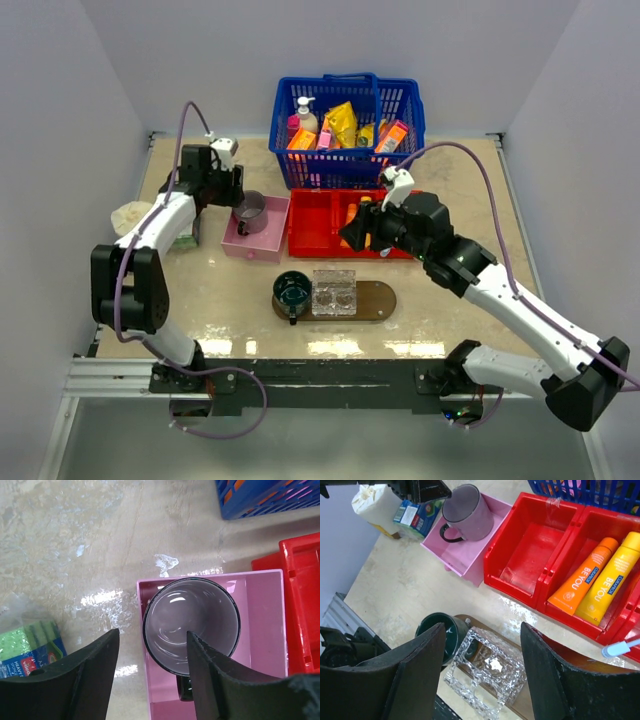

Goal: Prepare toiletry sets of a toothbrush and toothpaste on the tray

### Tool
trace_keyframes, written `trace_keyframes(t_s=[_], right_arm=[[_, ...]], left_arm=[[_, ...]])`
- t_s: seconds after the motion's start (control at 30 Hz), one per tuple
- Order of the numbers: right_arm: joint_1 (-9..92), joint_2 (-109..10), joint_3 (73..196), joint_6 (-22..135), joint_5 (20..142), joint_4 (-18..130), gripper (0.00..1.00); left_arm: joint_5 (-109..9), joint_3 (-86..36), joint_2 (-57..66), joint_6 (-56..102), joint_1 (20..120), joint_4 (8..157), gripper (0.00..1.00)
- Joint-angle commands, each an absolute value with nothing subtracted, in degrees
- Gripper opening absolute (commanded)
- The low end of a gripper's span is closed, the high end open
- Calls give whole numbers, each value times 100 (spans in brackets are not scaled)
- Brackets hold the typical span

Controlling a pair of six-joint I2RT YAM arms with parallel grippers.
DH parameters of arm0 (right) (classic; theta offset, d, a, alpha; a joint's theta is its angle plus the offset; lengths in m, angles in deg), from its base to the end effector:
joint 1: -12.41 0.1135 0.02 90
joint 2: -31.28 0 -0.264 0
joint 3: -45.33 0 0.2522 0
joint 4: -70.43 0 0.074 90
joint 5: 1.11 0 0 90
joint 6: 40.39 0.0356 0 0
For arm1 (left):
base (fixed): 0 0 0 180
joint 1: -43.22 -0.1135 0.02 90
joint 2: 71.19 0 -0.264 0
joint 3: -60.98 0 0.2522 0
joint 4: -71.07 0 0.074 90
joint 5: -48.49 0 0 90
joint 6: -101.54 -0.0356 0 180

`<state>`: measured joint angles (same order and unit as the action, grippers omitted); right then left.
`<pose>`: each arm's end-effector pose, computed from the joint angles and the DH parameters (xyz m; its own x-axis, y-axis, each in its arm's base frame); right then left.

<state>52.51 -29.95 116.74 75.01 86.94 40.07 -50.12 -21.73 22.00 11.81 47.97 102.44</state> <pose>0.1859 0.1581 0.3517 -0.5250 0.1184 -0.8428 -0.4904 0.7673 0.4132 0.3623 -0.0355 0.2584 -0.6658 0.0506 -0.7444 0.1899 0.9763 -0.1034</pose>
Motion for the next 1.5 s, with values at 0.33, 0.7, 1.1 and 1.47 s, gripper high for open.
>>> trace_keyframes(t_s=[0.33, 0.7, 1.1, 1.47], right_arm=[[5249, -2936, 11280, 7474, 8529, 4392, 63], [5249, -2910, 11121, 7545, 8503, 4463, 63], [5240, -2858, 11033, 7571, 8564, 4419, 63], [5249, -2875, 11007, 7589, 8626, 4410, 63]], left_arm=[[-4451, -2090, 2400, 1295, 4823, 9933, 49], [-4283, -2151, 2681, 1207, 5034, 10074, 39], [-4301, -2222, 2813, 1198, 5069, 10171, 13], [-4433, -2152, 2558, 1330, 5095, 10197, 0]])
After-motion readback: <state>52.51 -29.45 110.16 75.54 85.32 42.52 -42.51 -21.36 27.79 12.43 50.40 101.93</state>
